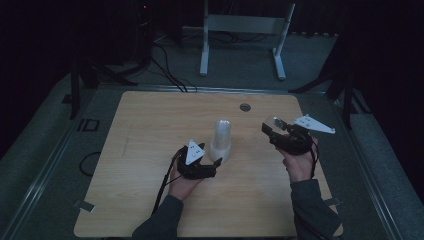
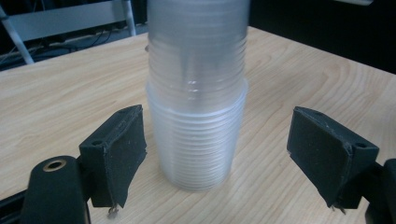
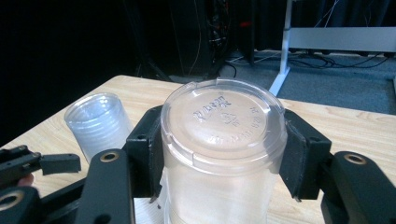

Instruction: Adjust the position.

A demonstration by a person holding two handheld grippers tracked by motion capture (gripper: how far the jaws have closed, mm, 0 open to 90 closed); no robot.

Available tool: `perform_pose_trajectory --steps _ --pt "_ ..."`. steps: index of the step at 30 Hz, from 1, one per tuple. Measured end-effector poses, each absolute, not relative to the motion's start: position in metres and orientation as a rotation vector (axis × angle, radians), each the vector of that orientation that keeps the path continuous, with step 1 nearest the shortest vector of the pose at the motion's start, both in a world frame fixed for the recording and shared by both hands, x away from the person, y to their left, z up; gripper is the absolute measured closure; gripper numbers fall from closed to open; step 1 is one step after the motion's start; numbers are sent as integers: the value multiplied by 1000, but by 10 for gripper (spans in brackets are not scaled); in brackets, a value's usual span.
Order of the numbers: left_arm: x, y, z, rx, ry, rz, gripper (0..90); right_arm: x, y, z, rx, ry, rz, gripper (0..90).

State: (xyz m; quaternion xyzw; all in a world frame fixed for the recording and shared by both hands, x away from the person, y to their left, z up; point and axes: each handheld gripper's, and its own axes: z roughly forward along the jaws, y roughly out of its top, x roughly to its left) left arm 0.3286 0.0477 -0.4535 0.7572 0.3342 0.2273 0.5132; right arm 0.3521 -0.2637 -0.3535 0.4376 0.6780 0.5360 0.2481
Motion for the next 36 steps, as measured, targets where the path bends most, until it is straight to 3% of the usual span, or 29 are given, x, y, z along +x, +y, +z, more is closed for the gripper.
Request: perform_pose_trajectory --steps 10,20,36 --pt "322 45 -448 1832 758 543 224 350 -267 -368 1232 1861 1446 409" --pt "319 33 -446 1855 687 511 327 347 -265 -381 1259 1875 1449 409" --pt "317 7 -447 1874 615 493 326 342 -269 -402 1355 1868 1482 410"
